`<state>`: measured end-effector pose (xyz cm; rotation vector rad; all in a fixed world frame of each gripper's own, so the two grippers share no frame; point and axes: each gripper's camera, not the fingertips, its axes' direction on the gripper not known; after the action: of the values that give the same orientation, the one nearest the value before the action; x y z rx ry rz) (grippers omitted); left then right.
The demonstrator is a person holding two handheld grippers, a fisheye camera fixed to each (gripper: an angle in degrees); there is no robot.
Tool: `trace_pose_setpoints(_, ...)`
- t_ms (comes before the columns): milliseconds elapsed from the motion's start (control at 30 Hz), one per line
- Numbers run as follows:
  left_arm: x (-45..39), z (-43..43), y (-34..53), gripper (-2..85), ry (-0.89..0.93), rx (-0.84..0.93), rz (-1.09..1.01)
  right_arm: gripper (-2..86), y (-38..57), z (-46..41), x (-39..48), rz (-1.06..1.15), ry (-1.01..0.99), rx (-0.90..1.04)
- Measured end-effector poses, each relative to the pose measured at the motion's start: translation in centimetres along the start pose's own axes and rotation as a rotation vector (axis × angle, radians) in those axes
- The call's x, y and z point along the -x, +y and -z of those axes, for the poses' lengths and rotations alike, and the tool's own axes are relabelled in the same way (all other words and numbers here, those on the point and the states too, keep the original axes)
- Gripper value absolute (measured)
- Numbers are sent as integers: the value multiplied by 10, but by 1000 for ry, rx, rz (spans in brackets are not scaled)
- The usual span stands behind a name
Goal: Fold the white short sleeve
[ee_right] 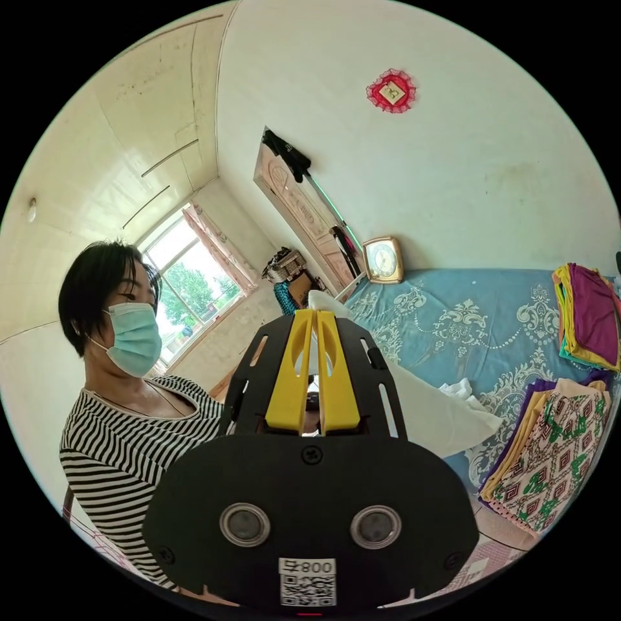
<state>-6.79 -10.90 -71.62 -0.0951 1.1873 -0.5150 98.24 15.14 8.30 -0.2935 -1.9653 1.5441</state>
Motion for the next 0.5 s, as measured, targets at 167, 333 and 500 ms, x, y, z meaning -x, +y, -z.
trace_pose_setpoints(167, 46, 4, -26, 75, 231, -16, 206, 5, 36, 10, 12, -25, 52, -33)
trace_pose_setpoints(333, 90, -7, -32, 75, 428, 61, 434, 5, 77, 16, 15, -57, 70, -62)
trace_pose_setpoints(500, 122, -16, -28, 73, 665, 56, 650, 5, 107, 17, 14, -79, 71, -70)
